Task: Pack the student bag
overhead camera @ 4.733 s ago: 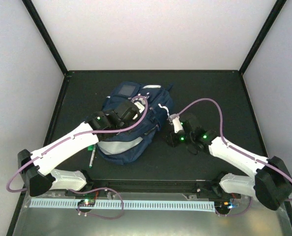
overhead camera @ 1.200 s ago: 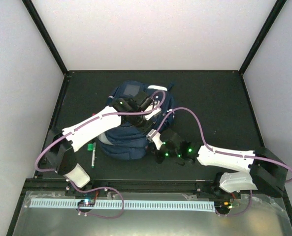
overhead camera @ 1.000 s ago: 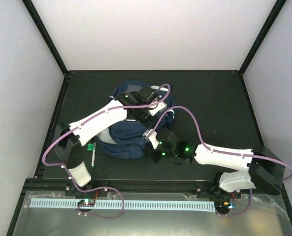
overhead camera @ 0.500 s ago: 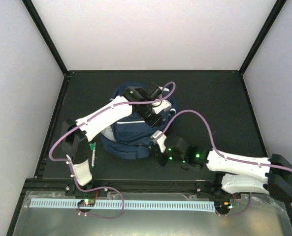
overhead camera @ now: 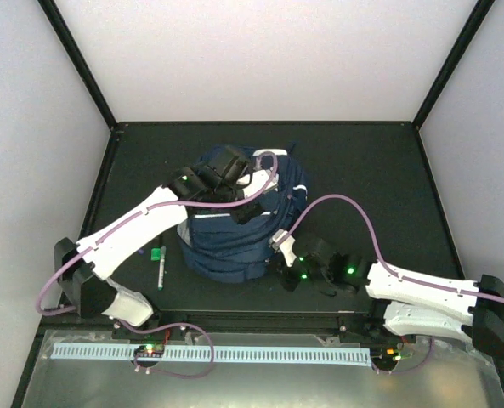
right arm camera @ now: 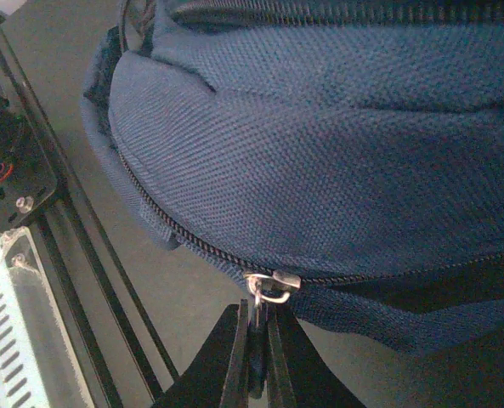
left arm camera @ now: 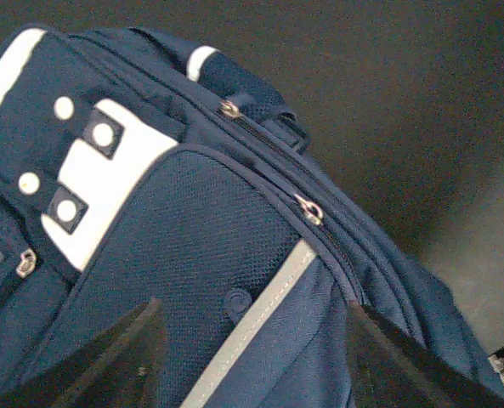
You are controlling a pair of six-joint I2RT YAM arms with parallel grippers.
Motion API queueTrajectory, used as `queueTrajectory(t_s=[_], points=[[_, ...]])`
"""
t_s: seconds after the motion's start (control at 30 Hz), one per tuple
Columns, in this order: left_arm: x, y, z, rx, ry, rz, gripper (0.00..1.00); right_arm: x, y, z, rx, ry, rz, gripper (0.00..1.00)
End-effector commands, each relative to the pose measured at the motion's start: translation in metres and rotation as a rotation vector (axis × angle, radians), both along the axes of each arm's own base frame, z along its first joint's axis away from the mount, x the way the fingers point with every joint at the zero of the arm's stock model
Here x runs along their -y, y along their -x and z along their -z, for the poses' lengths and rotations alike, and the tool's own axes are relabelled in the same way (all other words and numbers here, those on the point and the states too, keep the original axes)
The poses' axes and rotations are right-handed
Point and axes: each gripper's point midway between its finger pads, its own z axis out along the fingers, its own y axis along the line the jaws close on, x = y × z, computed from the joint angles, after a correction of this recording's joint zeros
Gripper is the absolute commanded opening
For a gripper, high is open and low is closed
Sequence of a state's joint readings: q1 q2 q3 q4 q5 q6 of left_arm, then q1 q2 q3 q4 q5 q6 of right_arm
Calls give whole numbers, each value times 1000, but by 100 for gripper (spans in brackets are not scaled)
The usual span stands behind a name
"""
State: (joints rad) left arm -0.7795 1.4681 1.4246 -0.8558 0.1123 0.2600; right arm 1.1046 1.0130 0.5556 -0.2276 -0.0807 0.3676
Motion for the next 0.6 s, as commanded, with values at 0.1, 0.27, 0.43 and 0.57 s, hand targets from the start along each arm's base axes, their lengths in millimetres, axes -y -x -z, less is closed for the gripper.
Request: queueTrajectory(t_s=[0.1, 0.27, 0.43, 0.57], points=[[-16, 30, -68, 120, 258, -37, 75, -30, 5, -47, -19, -146, -69, 2], [-42, 76, -67, 23, 510, -118, 79, -44, -10, -71, 1, -191, -36, 2], [-53, 120, -36, -241, 650, -172, 55, -50, -30, -86, -12, -206, 15, 2], [-54, 136, 0, -426, 672, -232, 48, -50, -34, -89, -14, -226, 29, 2]])
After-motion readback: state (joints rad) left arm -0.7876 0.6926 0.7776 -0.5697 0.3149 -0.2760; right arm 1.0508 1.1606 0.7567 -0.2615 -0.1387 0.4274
